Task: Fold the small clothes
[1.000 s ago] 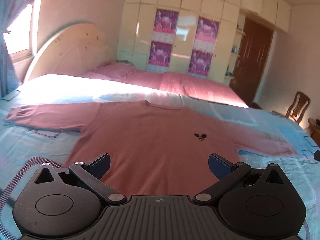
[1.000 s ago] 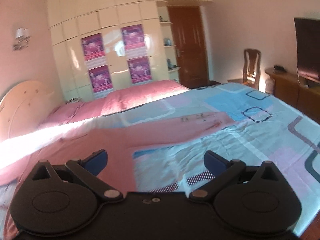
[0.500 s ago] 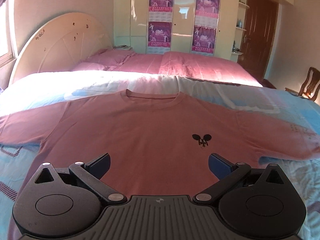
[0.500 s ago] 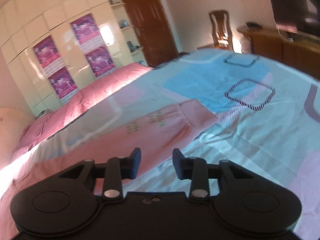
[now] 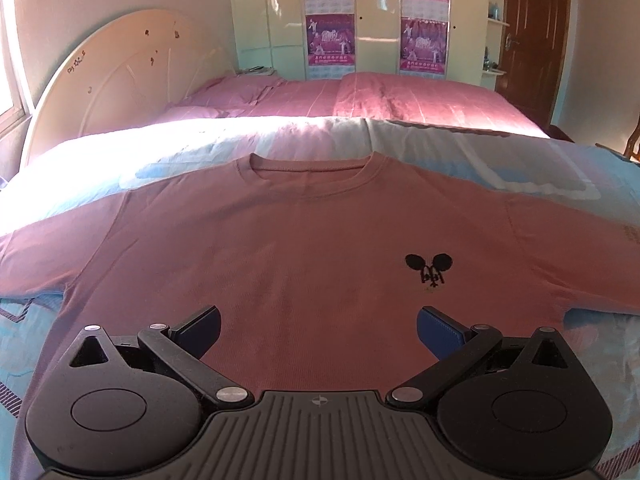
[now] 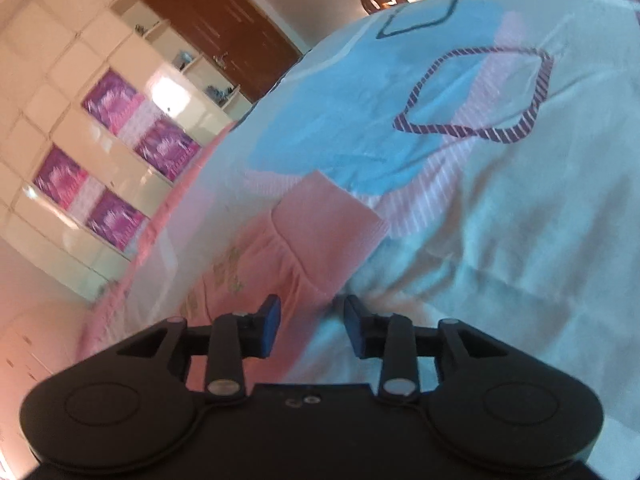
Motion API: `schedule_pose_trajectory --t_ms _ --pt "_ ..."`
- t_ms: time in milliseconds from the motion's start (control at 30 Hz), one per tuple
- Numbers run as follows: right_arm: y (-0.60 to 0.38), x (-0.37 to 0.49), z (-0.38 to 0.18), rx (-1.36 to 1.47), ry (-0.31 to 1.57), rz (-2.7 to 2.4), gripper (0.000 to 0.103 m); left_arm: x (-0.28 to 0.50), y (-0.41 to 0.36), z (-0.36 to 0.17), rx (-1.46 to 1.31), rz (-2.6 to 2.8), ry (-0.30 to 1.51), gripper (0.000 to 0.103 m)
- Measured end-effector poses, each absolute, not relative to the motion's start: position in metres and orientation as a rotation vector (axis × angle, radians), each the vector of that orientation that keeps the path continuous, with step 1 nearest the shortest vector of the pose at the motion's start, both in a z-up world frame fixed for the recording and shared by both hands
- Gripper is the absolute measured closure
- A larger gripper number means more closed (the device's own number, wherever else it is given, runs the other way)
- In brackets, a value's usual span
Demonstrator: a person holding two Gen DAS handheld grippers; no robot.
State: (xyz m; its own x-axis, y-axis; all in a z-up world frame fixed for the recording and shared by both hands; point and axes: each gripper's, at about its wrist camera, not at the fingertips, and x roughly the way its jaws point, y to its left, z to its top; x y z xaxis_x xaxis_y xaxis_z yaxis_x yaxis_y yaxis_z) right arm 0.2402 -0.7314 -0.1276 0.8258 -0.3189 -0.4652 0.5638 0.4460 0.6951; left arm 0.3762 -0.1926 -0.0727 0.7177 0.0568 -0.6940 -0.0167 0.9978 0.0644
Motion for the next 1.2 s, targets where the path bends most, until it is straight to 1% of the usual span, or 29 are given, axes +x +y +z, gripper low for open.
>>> schedule_pose_trajectory --t_ms 33,67,100,133,167,200,233,267,300,400,567,700,833,967,1133,1167,1200 --pt "-0.736 0.240 -0.131 0.988 0.269 -0.550 0.076 0.376 -0.191 -0.072 0.057 0.042 0.770 0.000" --pt "-0.739 0.242 -0.134 0.998 0.266 -0.552 0.091 0.376 -0.189 -0.071 0.061 0.045 0.770 0.000" --pt "-0.741 0.244 -0.135 0.992 0.280 -0.562 0.094 0.375 -0.186 -0.070 0.066 0.051 0.770 0.000" --pt "-0.742 0.247 -0.133 0.969 0.294 -0.573 0.094 0.375 -0.182 -0.069 0.072 0.057 0.769 0.000" --pt "-0.739 0.251 -0.125 0.912 0.294 -0.583 0.094 0.375 -0.177 -0.068 0.080 0.067 0.770 0.000" --pt "-0.730 0.258 -0.114 0.796 0.304 -0.596 0.094 0.376 -0.171 -0.068 0.087 0.075 0.779 0.000" --pt "-0.723 0.268 -0.110 0.701 0.349 -0.615 0.094 0.379 -0.165 -0.070 0.093 0.078 0.796 0.000" --pt "-0.721 0.279 -0.111 0.672 0.407 -0.634 0.094 0.380 -0.157 -0.071 0.095 0.087 0.812 0.000" --pt "-0.719 0.285 -0.111 0.679 0.420 -0.644 0.094 0.381 -0.150 -0.072 0.092 0.093 0.818 0.000" --pt "-0.695 0.299 -0.089 0.568 0.375 -0.617 0.094 0.381 -0.124 -0.074 0.072 0.099 0.823 0.000" --pt "-0.627 0.344 -0.060 0.412 0.381 -0.485 0.094 0.393 -0.083 -0.084 0.048 0.121 0.824 0.000" --pt "-0.534 0.391 -0.039 0.267 0.392 -0.303 0.094 0.407 -0.044 -0.092 -0.024 0.066 0.825 0.000" --pt "-0.437 0.431 -0.033 0.184 0.415 -0.139 0.094 0.414 -0.002 -0.095 -0.058 0.033 0.808 0.000" --pt "-0.333 0.468 -0.037 0.085 0.455 0.017 0.094 0.421 0.037 -0.099 -0.095 0.009 0.802 0.000" --pt "-0.236 0.498 -0.064 0.019 0.542 0.156 0.093 0.428 0.068 -0.112 -0.147 -0.031 0.815 0.000" --pt "-0.222 0.504 -0.072 0.008 0.570 0.169 0.087 0.430 0.070 -0.115 -0.153 -0.041 0.819 0.000" --pt "-0.212 0.513 -0.081 0.005 0.608 0.183 0.075 0.431 0.072 -0.118 -0.160 -0.052 0.822 0.000"
